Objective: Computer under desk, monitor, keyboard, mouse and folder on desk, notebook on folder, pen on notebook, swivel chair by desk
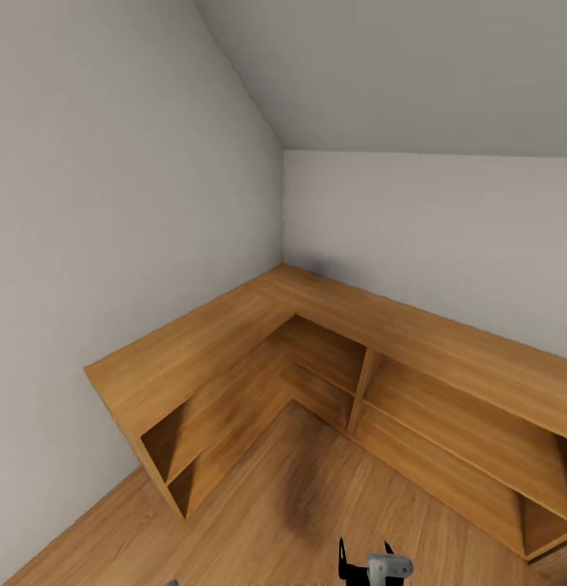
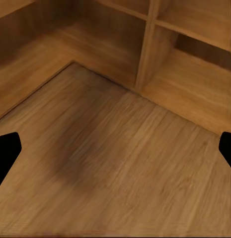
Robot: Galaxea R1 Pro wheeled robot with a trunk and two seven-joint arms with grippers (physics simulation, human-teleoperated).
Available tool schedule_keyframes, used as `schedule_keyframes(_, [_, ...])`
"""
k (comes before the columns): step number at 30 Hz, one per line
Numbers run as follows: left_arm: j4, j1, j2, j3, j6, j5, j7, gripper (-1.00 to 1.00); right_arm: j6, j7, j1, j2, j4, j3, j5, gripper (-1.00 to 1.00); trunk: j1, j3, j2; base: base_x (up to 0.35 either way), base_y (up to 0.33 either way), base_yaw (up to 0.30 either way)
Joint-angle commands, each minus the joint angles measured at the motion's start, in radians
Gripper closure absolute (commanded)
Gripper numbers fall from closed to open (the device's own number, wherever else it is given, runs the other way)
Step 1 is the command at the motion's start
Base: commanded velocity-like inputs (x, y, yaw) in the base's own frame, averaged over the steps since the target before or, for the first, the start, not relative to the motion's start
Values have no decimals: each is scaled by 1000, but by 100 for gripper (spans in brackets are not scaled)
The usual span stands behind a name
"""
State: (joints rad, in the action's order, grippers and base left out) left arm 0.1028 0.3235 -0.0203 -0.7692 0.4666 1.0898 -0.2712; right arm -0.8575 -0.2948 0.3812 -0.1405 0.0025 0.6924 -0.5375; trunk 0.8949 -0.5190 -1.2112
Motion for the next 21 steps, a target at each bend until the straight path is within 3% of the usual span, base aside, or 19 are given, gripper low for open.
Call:
schedule_keyframes(1, [1,0,0,-9,2,2,-8,-100,-2,-6,1,-1,1,9,-4,-100,0,-1,-1,-215,200,-300])
schedule_keyframes(8, [1,0,0,-9,1,2,-8,-100,0,-6,1,-1,1,9,-5,-100,0,-5,-1,-60,54,-252])
schedule_keyframes(21, [1,0,0,-9,1,2,-9,-100,1,-6,1,-1,2,9,-6,-100,0,-23,-1,-1,1,-141])
